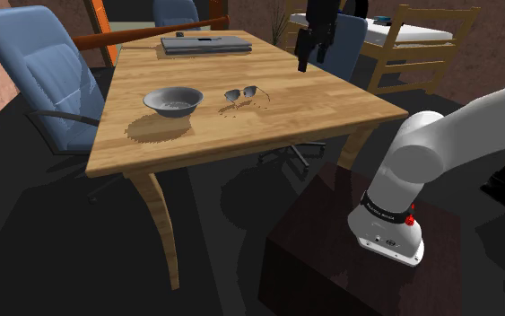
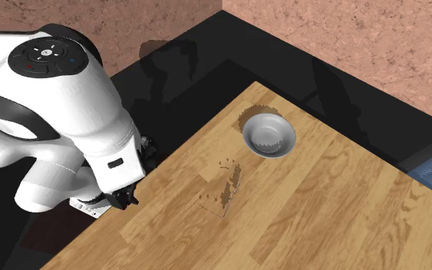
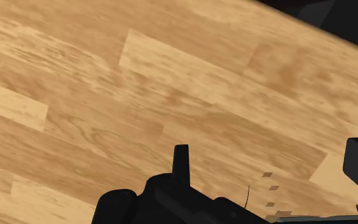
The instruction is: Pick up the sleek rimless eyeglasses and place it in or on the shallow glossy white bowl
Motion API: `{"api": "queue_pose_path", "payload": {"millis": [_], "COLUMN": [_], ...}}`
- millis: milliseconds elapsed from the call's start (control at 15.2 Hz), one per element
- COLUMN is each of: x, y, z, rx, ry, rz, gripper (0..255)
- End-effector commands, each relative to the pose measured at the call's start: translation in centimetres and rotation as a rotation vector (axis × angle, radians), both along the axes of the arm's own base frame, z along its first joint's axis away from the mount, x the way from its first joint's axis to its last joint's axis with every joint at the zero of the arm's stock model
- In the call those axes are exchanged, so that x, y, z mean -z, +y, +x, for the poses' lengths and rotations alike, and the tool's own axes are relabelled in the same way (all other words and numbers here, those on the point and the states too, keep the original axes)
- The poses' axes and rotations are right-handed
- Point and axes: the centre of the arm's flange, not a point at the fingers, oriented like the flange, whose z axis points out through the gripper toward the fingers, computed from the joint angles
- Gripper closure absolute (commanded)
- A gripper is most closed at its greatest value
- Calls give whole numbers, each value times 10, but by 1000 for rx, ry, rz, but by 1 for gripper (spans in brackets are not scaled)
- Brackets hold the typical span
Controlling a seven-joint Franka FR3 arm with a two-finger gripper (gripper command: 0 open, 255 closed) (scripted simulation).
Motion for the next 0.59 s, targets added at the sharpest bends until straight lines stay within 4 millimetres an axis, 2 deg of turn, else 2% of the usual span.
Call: {"api": "queue_pose_path", "payload": {"millis": [0,264,528], "x": [0,17,35], "y": [0,-20,-26], "z": [0,48,99], "rx": [0,-287,-574], "ry": [0,28,57], "rz": [0,10,20], "gripper": [0,0,0]}}
